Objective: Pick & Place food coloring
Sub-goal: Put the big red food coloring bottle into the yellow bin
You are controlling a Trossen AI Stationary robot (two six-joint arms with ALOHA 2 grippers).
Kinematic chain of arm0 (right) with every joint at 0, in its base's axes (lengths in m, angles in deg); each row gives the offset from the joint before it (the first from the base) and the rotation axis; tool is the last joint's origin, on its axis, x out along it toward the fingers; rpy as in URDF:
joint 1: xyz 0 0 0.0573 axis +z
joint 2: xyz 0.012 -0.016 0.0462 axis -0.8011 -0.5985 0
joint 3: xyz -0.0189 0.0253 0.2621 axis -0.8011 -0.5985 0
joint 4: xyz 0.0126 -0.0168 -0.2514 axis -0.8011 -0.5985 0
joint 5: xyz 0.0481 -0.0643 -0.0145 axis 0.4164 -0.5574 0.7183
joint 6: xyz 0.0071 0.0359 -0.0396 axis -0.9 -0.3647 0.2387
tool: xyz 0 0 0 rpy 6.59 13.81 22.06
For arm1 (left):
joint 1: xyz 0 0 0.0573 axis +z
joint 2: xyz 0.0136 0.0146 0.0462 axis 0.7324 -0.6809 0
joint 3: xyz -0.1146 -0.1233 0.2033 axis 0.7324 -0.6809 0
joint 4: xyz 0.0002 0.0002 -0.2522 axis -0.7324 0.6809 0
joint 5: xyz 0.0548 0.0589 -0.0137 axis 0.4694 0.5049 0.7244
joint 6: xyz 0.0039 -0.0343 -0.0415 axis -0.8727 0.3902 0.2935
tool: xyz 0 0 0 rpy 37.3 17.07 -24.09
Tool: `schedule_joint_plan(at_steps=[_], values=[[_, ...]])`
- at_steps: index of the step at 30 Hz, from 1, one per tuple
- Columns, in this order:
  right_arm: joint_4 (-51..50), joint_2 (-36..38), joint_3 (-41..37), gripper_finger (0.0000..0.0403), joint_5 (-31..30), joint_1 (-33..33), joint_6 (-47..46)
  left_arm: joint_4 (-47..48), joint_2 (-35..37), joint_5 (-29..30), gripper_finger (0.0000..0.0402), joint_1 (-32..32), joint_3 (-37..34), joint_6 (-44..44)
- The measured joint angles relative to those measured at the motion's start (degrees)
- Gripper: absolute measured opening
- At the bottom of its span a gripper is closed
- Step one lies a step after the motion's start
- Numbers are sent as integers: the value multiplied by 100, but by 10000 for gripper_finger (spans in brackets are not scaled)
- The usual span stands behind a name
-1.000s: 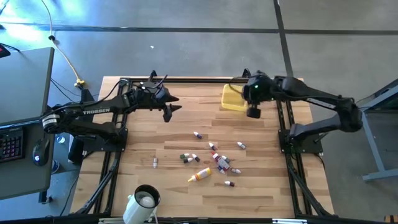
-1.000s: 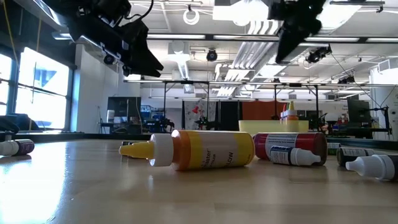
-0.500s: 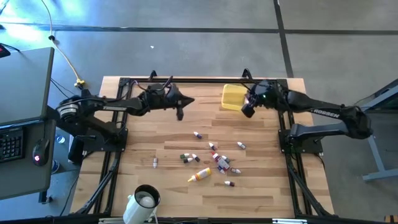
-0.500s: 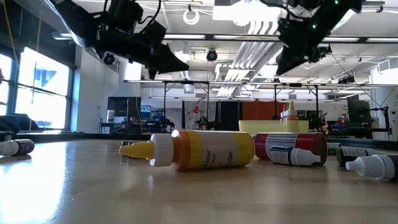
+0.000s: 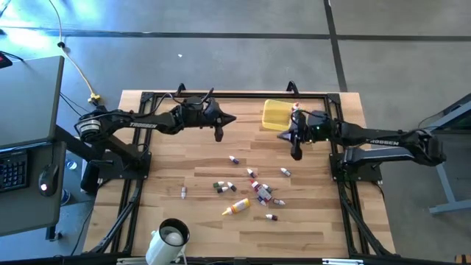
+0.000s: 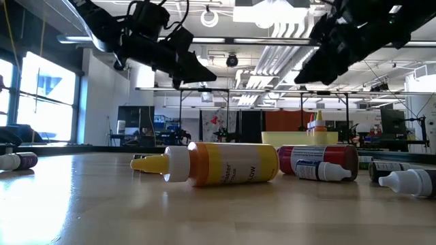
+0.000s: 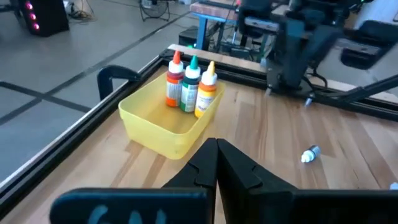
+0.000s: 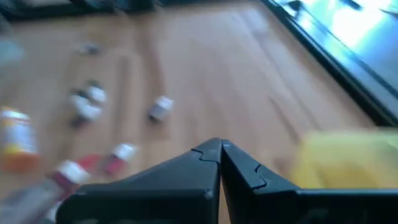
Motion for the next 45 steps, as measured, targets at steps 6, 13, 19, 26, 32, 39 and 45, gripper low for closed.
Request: schedule_joint_plan(at_steps=[6,13,19,26,32,39,45], values=[[144,-39,-60,6,245,683,-366,4,4,-7,3,7,33,-10],[199,-504,-59,45,-367,1301,-132,-69,7,-930,21,-14,33,-302],[753,-1221,-59,101,-533,1506,-292,-9,7,-1175,94,-265,33,-778],[1289,-1516,-56,126,-1419,1555,41,216,-221,-1248,147,-1042,23,-1758],[1277,-1063,-56,126,-2062,1429,151,-348,-851,-902,150,-1598,29,-1782],[1211,-97,-52,127,-2133,1418,476,-1131,-1777,-1201,150,-1779,142,-1680],[1027,480,-43,127,-2119,1420,227,-1177,-2616,-1794,150,-1901,867,-1488]])
